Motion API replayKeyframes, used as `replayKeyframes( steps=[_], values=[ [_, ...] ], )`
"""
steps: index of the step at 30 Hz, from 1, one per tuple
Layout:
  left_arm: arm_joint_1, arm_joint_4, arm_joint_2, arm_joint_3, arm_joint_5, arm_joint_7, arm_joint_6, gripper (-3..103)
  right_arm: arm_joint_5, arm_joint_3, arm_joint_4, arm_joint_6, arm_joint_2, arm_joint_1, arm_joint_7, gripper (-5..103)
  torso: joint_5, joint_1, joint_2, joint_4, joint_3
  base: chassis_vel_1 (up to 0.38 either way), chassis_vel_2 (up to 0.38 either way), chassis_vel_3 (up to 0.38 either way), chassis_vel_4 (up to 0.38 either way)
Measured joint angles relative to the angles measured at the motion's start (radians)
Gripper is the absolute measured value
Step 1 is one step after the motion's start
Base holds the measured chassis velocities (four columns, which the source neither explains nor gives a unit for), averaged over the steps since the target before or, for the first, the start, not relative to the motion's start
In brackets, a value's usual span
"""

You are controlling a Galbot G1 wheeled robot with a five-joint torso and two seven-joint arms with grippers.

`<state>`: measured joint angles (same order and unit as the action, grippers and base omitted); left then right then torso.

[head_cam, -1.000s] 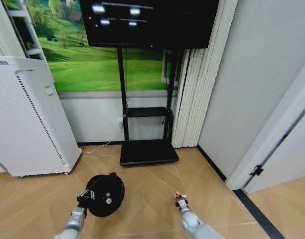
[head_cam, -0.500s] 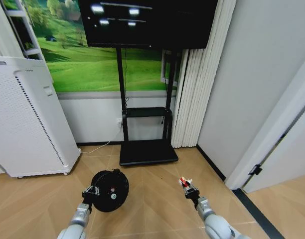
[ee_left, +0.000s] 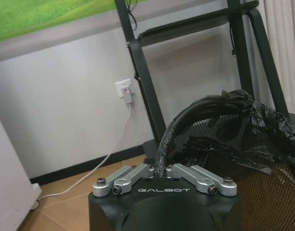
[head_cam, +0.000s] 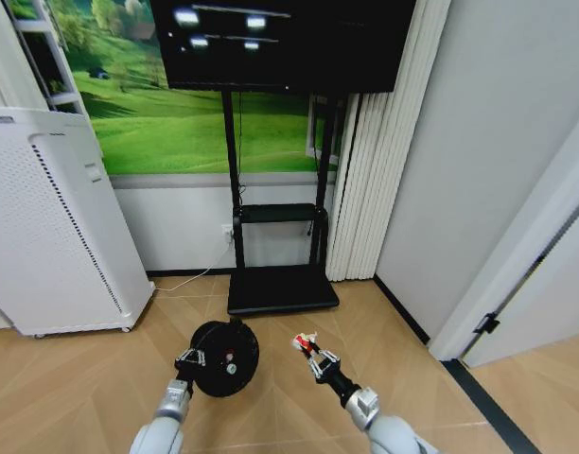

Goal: Pick up the trash bin and place the garbage on the floor into it.

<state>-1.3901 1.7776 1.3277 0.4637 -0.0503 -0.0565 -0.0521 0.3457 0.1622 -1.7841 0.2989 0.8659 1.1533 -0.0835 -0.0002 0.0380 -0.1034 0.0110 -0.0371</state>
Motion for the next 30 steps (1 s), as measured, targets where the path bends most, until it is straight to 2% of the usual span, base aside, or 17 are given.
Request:
replayKeyframes(
  steps=[14,18,27,30],
  values=[
    [0.144,-0.122,0.057,-0.092,-0.023,-0.002,0.000,4,-0.002,0.159,0.129,0.019,0.104,-0.169,0.018,21,0.0003,0.000,0.000,0.0000,0.000,0.000,0.000,0.000,0.000],
    [0.154,-0.129,0.069,-0.101,-0.028,-0.002,0.000,4,-0.007,0.187,0.160,0.023,0.127,-0.191,0.018,21,0.0000,0.000,0.000,0.0001,0.000,0.000,0.000,0.000,0.000],
    [0.151,-0.129,0.098,-0.123,-0.045,-0.001,-0.002,4,-0.027,0.241,0.284,0.034,0.231,-0.260,0.011,21,0.0001,0.000,0.000,-0.0002,0.000,0.000,0.000,0.000,0.000],
    [0.151,-0.127,0.097,-0.123,-0.045,0.000,-0.002,4,-0.034,0.241,0.291,0.034,0.236,-0.261,0.008,18,0.0002,0.000,0.000,-0.0002,0.000,0.000,0.000,0.000,0.000]
  ],
)
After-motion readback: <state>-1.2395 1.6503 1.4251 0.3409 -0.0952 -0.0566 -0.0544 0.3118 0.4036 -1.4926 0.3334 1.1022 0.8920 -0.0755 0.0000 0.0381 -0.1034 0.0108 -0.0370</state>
